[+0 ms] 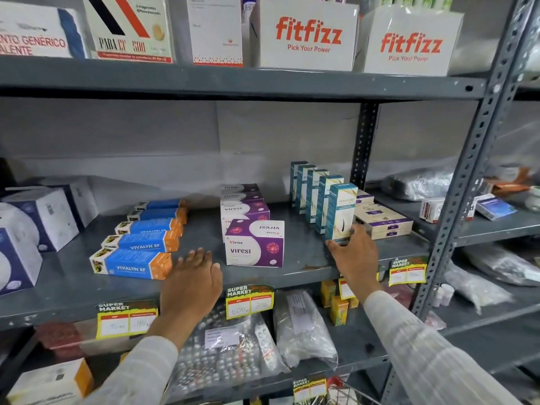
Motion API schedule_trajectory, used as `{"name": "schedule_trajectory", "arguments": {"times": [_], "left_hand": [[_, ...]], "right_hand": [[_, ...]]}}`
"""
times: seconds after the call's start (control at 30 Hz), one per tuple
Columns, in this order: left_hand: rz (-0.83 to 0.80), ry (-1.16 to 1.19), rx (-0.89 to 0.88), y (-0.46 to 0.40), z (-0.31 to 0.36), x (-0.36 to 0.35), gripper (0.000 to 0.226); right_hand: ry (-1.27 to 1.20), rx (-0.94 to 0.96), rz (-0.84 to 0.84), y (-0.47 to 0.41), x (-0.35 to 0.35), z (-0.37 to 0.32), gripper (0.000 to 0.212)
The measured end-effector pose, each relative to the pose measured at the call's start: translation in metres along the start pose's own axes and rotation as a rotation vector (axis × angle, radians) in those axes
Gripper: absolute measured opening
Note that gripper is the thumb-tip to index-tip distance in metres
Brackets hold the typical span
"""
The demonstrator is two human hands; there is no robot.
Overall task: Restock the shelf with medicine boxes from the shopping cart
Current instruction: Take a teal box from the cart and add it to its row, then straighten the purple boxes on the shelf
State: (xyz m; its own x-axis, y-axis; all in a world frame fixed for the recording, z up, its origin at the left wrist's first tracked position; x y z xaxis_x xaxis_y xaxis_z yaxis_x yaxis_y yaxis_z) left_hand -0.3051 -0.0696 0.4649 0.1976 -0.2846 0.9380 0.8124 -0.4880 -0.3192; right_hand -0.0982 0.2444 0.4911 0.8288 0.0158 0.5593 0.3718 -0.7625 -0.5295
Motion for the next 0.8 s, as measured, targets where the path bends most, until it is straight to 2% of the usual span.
{"name": "schedule_trajectory", "arguments": {"times": [0.33,0.43,0.53,0.6,0.7,0.73,0.8], "left_hand": [[-0.002,-0.004,-0.002,-0.001,-0.001,-0.002,0.071],[-0.006,0.000,-0.007,-0.001,-0.001,-0.003,0.064],[-0.010,0.000,-0.011,-0.001,-0.001,-0.004,0.061],[-0.005,0.000,-0.008,-0.001,-0.001,-0.003,0.068],[0.009,-0.009,-0.004,0.000,0.000,-0.002,0.072],[0.010,-0.013,-0.003,0.000,0.000,-0.002,0.072],[0.013,-0.011,-0.004,-0.001,-0.001,-0.003,0.073]], "right_hand": [[0.066,0.031,-0.017,0.007,0.003,-0.002,0.050],[0.082,0.035,-0.018,0.008,0.002,-0.003,0.050],[0.075,0.018,-0.032,0.007,0.002,-0.002,0.062],[-0.012,0.015,0.039,0.014,0.009,-0.009,0.077],[-0.122,0.201,0.214,0.036,0.027,-0.054,0.066],[-0.162,0.261,0.176,0.041,0.023,-0.072,0.061],[-0.284,0.287,-0.078,0.044,-0.008,-0.096,0.065]]}}
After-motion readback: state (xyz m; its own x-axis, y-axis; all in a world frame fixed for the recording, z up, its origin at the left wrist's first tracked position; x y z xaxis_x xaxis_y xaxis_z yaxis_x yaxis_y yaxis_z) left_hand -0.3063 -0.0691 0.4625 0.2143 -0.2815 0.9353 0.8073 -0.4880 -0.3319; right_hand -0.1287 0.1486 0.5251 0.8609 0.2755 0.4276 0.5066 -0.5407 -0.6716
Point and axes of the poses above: each hand's wrist, its own y-axis away from the middle knuckle, its own x-axis out of the back of the hand, z = x × y, the point moved 9 cm from there along -y, towards the middle knuckle, and after that the axes turned 6 degrees about x, right-handed, at the moved point
